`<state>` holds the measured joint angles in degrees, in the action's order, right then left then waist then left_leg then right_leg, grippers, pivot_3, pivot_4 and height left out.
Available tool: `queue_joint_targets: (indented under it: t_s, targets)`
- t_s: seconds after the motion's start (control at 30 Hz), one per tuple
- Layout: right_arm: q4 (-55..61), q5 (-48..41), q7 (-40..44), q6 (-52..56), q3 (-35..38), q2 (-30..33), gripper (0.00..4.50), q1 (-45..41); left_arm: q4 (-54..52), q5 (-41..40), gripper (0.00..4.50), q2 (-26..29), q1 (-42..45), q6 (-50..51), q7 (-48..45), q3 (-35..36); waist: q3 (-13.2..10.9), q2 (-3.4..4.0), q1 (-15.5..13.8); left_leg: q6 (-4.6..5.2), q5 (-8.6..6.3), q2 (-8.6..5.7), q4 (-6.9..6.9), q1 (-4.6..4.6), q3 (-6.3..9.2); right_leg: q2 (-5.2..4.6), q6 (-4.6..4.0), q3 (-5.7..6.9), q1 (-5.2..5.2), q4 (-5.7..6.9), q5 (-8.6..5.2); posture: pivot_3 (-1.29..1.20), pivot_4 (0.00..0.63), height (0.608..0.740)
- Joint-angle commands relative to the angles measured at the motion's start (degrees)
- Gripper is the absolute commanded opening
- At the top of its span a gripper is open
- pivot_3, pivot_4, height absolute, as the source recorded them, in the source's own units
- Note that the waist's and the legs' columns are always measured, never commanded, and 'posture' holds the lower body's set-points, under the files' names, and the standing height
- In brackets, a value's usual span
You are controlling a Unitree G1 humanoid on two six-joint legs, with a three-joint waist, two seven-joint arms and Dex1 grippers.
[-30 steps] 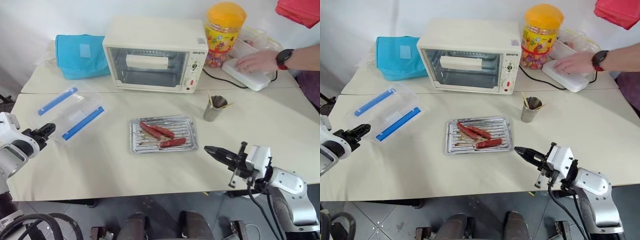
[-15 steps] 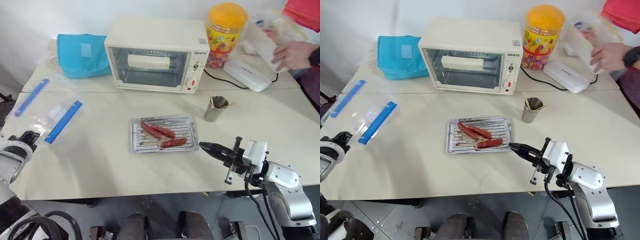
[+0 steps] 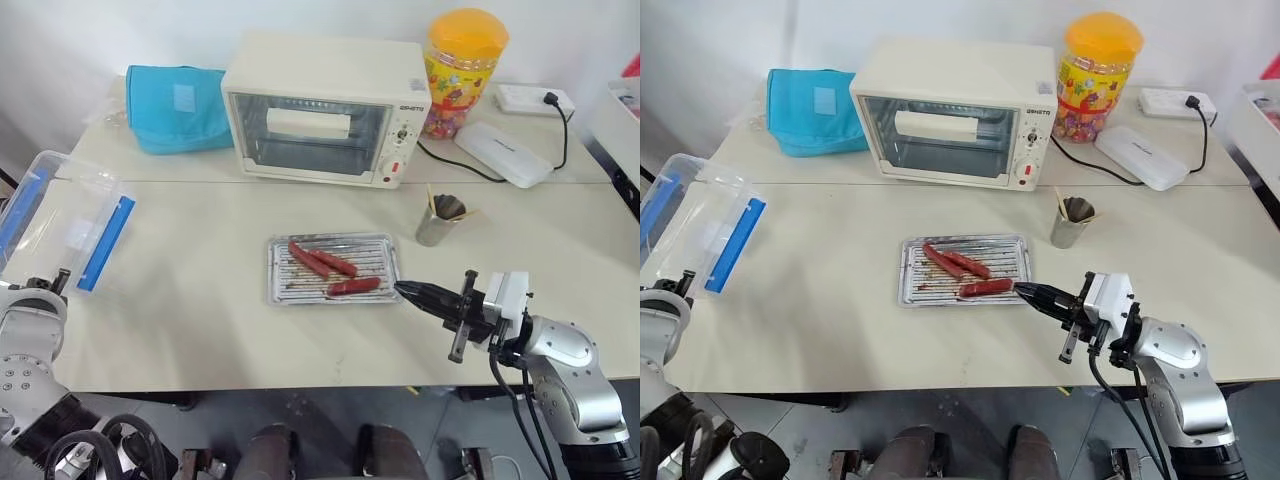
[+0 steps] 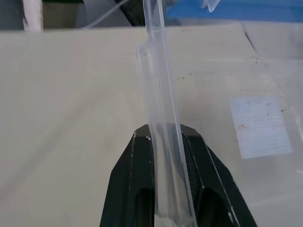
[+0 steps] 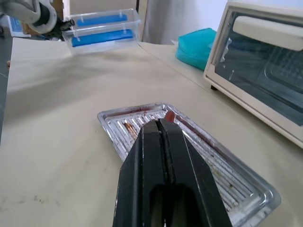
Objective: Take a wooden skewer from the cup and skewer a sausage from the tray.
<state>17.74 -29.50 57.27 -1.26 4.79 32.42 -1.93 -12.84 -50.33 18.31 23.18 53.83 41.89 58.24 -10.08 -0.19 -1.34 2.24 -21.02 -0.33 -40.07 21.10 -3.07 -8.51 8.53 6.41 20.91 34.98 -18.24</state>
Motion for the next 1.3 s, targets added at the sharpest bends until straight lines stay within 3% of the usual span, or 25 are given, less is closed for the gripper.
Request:
queue_joint_targets:
  t_s: [0.03, 0.3, 0.33, 0.67, 1.0, 1.3]
  targets:
    - [1.19, -0.91, -0.33, -0.1, 0.79, -0.15, 0.0, 0.01, -3.04, -1.58, 1.82, 1.2, -0.58, -0.29, -1.87, -1.87, 0.0, 0.0, 0.01, 0.0, 0.0, 0.0, 0.01, 0.0, -0.01, 0.0, 0.0, 0.0, 0.01, 0.0, 0.0, 0.0, 0.15, 0.74]
    - [2.39, -0.98, -0.91, 0.46, 0.06, -0.71, 0.0, 1.28, -8.74, -3.91, 4.27, 4.27, -7.7, 1.28, -11.99, -8.05, 0.0, 0.0, 0.1, 0.0, 0.0, 0.01, 0.04, 0.0, -0.05, 0.02, 0.0, 0.01, 0.03, -0.02, 0.0, 0.0, 0.15, 0.74]
    - [2.33, -1.02, -0.91, 0.57, 0.04, -0.72, 0.0, 1.22, -9.63, -4.9, 4.43, 4.47, -8.97, 1.34, -13.33, -8.06, 0.0, 0.0, 0.11, 0.0, 0.0, 0.02, 0.04, 0.0, -0.05, 0.02, 0.0, 0.01, 0.03, -0.02, 0.0, 0.0, 0.15, 0.74]
    - [1.13, -0.64, -0.47, 0.82, -0.89, -1.4, 0.0, -0.04, -9.75, -12.88, 4.43, 12.25, -19.92, 3.44, -35.65, -14.06, -0.04, 0.07, -0.1, -0.01, 0.0, 0.01, 0.03, -0.01, -0.1, 0.03, -0.03, -0.13, -0.05, -0.2, -0.01, 0.0, 0.15, 0.74]
    - [0.01, 0.5, -0.67, -0.32, -1.31, -2.02, 0.0, -1.22, -3.18, -3.74, 4.43, 19.11, -15.69, -0.62, -50.02, -26.17, -0.05, 0.09, 0.16, -0.01, 0.0, 0.06, 0.06, -0.02, -0.15, 0.14, -0.03, -0.11, -0.11, -0.38, -0.02, 0.0, 0.15, 0.74]
    - [2.26, 0.63, -2.45, -0.43, -0.53, -1.79, 0.0, 2.13, -9.78, 3.5, 4.43, 23.41, -29.16, -12.51, -68.94, -24.79, -0.06, 0.13, 1.1, -0.02, -0.01, 0.14, 0.19, 0.05, -0.42, 0.13, -0.03, -0.12, 0.11, -0.39, -0.02, 0.0, 0.15, 0.74]
